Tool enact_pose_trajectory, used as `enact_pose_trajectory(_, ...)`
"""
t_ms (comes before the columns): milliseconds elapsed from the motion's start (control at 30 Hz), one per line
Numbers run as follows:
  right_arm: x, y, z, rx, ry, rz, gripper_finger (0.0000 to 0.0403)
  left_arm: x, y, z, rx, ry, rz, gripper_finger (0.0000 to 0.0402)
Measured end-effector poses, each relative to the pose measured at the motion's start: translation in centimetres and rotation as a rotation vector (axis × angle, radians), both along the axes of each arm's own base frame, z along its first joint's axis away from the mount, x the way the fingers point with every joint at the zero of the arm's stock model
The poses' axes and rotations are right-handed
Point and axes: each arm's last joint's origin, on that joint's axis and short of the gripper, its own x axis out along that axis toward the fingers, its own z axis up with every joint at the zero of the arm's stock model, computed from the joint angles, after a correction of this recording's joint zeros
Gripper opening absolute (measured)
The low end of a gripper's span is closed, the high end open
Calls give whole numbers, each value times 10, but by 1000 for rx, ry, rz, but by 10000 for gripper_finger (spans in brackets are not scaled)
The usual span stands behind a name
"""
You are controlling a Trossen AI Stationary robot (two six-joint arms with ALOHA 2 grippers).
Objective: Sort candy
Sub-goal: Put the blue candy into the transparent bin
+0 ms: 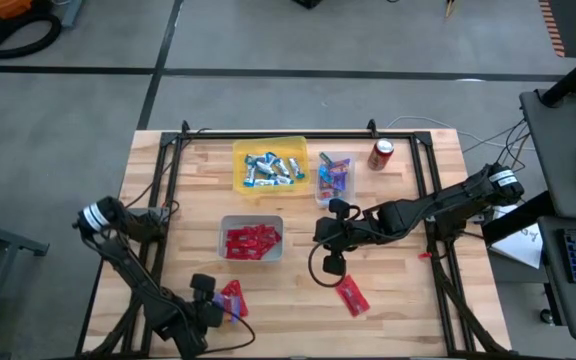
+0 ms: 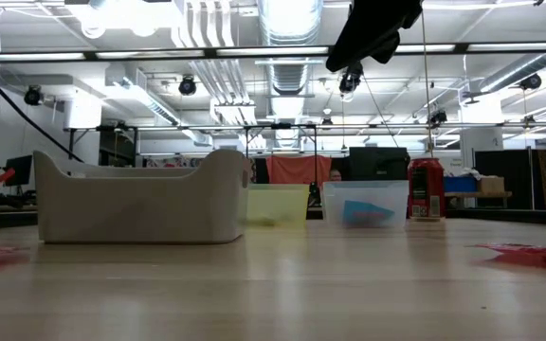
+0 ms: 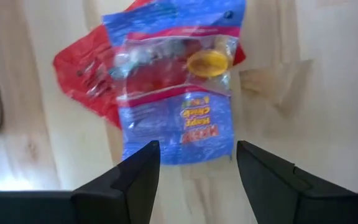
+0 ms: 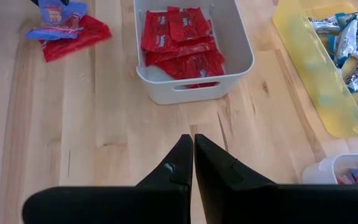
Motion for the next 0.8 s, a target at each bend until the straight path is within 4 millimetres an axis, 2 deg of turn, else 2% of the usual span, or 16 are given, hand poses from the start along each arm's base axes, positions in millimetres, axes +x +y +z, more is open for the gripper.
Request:
enact_pose_trajectory(100, 0, 0, 0, 0, 0, 0, 9, 2, -3, -5, 0, -7, -27, 185)
enact_pose_trajectory(233, 0, 0, 0, 1, 0, -1, 9, 4, -5, -14, 29, -12, -44, 151)
enact_pose_trajectory(333, 0, 0, 0, 1, 0, -1, 9, 6, -7, -18, 38, -7, -51, 109)
enact_pose_trajectory(500, 0, 0, 0, 0, 0, 0, 9, 5, -7, -17, 21, -4, -51, 14)
enact_pose_trajectory(600, 0, 0, 0, -1, 0, 1, 9, 4, -3, -11, 31, -9, -43, 10)
enact_pose_trajectory(800, -2, 7, 0, -18, -1, 43, 9, 2, 1, 17, -23, -113, -43, 1)
